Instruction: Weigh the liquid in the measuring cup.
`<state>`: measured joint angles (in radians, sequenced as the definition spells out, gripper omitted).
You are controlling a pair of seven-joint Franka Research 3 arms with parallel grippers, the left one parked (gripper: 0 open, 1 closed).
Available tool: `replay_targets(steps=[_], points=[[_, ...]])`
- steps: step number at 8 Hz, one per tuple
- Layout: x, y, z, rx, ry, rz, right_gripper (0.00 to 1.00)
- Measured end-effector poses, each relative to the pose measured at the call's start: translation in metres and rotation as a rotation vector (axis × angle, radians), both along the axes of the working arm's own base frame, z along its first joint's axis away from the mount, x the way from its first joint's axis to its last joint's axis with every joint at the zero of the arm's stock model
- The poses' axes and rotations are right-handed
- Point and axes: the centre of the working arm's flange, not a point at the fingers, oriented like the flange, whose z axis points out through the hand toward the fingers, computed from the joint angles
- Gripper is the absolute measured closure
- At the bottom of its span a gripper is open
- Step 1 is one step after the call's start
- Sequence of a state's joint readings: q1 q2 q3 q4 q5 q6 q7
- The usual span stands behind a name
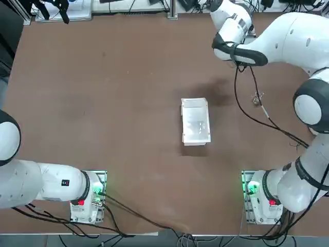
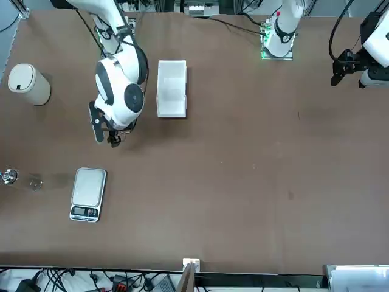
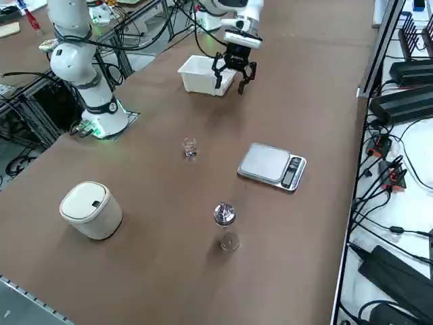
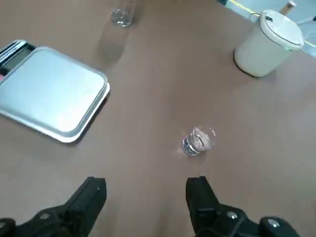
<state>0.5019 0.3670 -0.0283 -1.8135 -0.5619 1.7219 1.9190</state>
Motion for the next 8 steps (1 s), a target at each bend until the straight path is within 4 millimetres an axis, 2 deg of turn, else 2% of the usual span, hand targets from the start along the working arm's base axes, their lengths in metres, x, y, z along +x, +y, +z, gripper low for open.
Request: replay_targets(steps=[3,6,8], points=[[0.001,-0.010,-0.023,-0.119,-0.060,-0.103,0.01],[0.007,-0.006,-0.045,-0.174,-0.114,-0.174,0.01],[0.009,-0.006,-0.050,-0.191,-0.143,-0.201,0.01]])
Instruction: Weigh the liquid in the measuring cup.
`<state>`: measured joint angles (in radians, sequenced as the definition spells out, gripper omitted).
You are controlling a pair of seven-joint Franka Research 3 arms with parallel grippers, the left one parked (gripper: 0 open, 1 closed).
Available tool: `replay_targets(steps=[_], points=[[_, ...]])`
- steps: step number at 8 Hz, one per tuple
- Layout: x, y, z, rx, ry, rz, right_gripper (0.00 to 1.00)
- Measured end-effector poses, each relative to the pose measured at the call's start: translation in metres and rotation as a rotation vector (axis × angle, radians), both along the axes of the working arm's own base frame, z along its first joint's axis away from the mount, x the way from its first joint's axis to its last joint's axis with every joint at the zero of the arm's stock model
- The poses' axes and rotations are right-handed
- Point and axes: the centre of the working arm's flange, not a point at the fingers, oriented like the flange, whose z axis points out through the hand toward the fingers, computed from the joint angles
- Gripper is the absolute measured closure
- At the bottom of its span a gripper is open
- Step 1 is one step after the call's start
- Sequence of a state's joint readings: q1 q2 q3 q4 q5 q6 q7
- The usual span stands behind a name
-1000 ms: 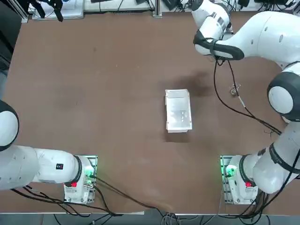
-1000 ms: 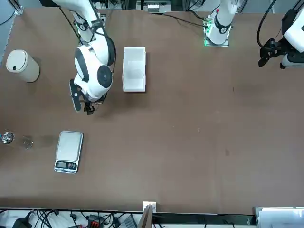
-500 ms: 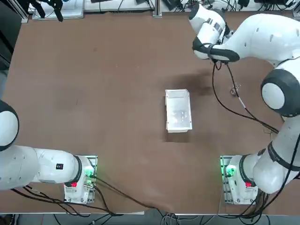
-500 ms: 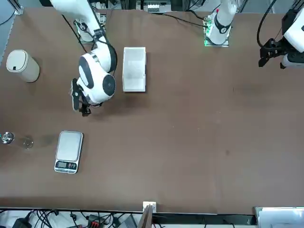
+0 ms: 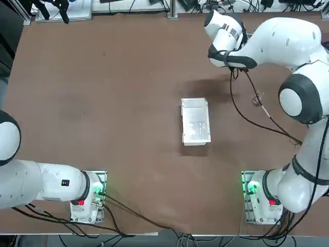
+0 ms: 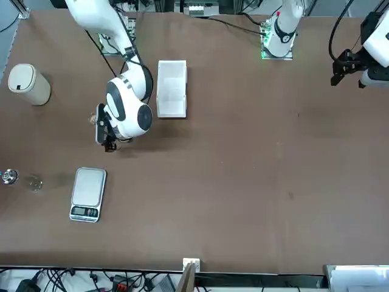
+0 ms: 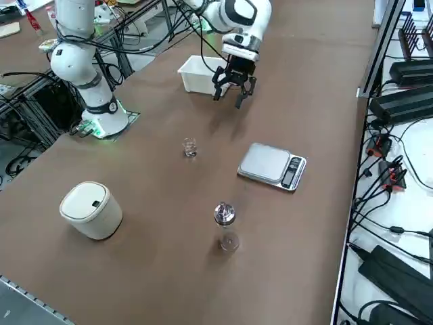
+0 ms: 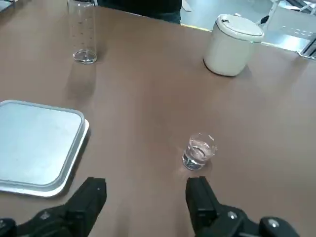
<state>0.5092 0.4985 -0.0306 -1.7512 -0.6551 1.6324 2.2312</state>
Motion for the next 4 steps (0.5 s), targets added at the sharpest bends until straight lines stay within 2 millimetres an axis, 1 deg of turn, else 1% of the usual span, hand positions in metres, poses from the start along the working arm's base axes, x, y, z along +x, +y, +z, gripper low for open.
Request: replay_targets(steps=[2,4], points=[[0.000,-0.002,-0.006,-0.021,-0.018,-0.023,0.01],[-0.001,-0.006,-0.017,-0.054,-0.039,-0.049,0.01]])
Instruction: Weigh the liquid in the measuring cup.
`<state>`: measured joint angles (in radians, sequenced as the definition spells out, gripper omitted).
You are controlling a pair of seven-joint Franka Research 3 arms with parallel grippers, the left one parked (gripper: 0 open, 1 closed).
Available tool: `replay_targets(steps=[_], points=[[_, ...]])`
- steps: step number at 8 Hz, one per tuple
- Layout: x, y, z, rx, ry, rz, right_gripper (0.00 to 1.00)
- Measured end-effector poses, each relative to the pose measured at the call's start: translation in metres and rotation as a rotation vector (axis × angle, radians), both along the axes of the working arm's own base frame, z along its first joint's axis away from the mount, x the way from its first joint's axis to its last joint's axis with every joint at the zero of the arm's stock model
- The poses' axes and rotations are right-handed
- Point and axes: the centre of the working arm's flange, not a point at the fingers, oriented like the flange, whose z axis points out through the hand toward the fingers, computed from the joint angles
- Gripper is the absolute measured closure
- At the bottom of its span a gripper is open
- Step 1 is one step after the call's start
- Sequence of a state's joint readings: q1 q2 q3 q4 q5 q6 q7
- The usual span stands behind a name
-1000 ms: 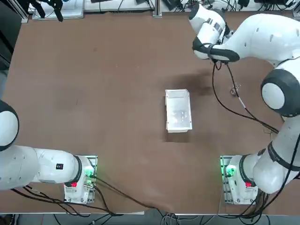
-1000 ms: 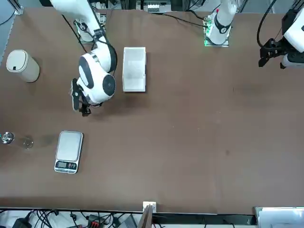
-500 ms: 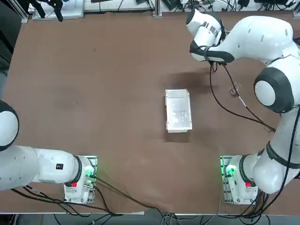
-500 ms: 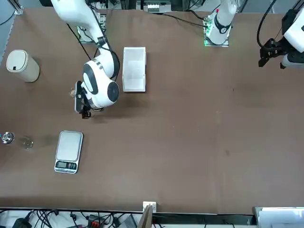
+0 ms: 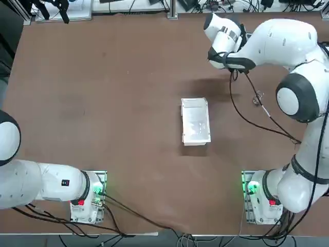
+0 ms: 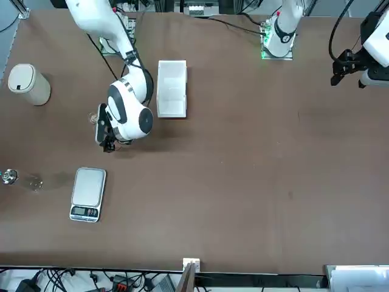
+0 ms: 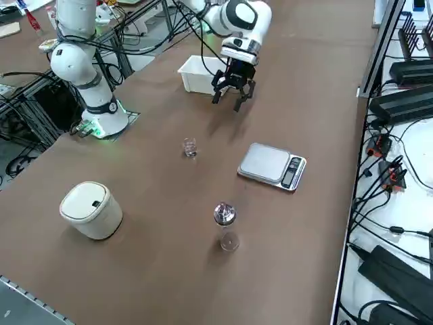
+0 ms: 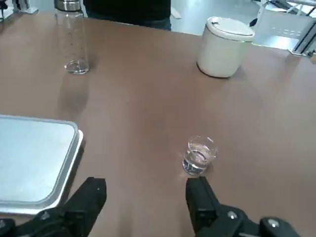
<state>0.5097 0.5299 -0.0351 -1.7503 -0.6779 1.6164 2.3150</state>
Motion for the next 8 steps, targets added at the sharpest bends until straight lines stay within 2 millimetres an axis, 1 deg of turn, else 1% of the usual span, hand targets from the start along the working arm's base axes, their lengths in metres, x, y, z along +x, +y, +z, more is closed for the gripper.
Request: replay_targets(steps=[3,5,8], points=[[-0.004,-0.004,-0.023,-0.051,-0.020,-0.050,0.01],[-0.008,-0.010,-0.045,-0.102,-0.055,-0.108,0.01],[-0.016,-0.024,-0.081,-0.175,-0.074,-0.178,0.01]])
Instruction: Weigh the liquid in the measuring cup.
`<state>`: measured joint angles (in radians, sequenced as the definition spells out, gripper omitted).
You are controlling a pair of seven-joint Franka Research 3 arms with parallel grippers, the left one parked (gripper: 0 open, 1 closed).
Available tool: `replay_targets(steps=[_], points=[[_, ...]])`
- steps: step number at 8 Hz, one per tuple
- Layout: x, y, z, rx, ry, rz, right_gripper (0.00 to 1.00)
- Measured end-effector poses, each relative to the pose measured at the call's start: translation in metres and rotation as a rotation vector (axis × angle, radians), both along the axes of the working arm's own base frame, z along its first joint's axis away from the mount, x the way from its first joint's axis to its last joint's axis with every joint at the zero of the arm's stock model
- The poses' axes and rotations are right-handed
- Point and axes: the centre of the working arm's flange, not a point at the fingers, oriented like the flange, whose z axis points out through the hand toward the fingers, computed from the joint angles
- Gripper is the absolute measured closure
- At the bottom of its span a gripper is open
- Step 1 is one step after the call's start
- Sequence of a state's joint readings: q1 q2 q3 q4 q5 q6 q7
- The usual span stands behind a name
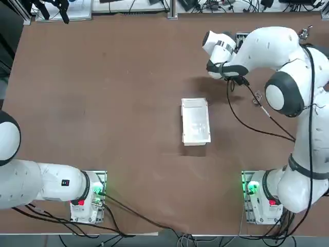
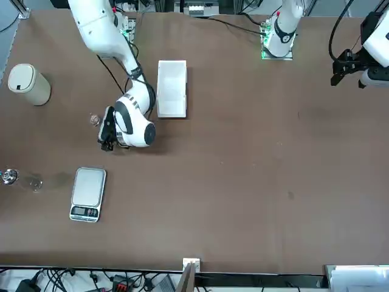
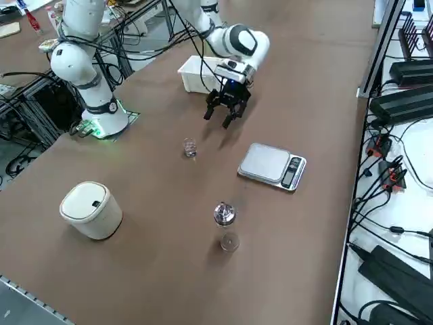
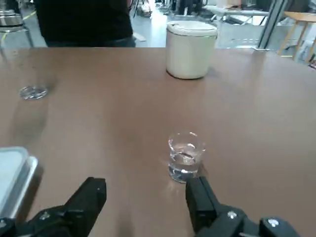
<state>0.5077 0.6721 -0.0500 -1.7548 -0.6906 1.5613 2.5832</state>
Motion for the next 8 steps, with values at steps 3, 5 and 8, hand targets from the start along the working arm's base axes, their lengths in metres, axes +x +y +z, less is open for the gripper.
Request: replay_targets(steps=[3,5,8], points=[[-0.009,-0.009,-0.031,-0.045,0.007,-0.031,0.01],[-0.016,-0.022,-0.041,-0.062,0.025,-0.051,0.01],[-0.030,-0.032,-0.053,-0.080,0.056,-0.059,0.00]])
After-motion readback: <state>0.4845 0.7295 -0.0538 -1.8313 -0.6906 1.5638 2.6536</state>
